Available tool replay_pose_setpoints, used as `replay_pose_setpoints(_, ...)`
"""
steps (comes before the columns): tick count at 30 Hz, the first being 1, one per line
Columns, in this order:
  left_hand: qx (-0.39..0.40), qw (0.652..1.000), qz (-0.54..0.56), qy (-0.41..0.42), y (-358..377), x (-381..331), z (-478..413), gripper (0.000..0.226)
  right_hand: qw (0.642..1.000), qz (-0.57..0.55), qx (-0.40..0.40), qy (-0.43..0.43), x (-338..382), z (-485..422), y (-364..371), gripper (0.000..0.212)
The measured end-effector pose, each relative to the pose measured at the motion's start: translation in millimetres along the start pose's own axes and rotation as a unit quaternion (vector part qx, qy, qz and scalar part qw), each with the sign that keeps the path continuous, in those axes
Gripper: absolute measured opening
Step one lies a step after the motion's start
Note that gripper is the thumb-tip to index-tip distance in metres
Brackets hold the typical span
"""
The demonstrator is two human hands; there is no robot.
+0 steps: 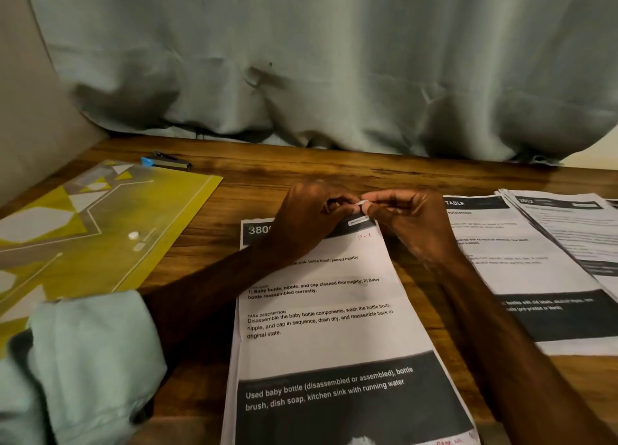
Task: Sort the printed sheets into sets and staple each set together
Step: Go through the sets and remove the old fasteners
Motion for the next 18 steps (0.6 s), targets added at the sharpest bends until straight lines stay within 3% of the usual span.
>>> replay_pose_setpoints(9, -0.013, 0.995, -0.097, 0.031, 1.2, -0.1, -4.8, 0.034, 0.995, 0.065, -0.011, -0.072, 0.0, -2.3, 3.7, 0.013)
replay_pose_setpoints(14, 0.016, 0.998, -0.062, 0.02, -1.0, -4.4, -0.1, 0.018, 0.998, 0.031, -0.011, -0.055, 0.3, 1.2, 3.3, 0.005)
replay_pose_setpoints(16, 0.034, 0.998, -0.04, 0.022, 0.0, -4.9, 1.2, 0.015, 0.999, 0.003, -0.034, -0.042, -0.8, -0.3, -0.8, 0.012)
replay_pose_setpoints(18, 0.041, 0.998, -0.034, 0.046, 1.5, -2.2, 0.8, 0.012, 0.995, 0.074, -0.055, -0.041, -5.9, -6.1, -7.8, 0.011)
Point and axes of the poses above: each hand's wrist, its own z-axis away from the middle knuckle, its own y-axis out of the palm, x = y × z, the point moved 3 cm from there along -z, towards the middle knuckle, and after that the axes turned 11 degrees about -z, right-handed, at the moved point
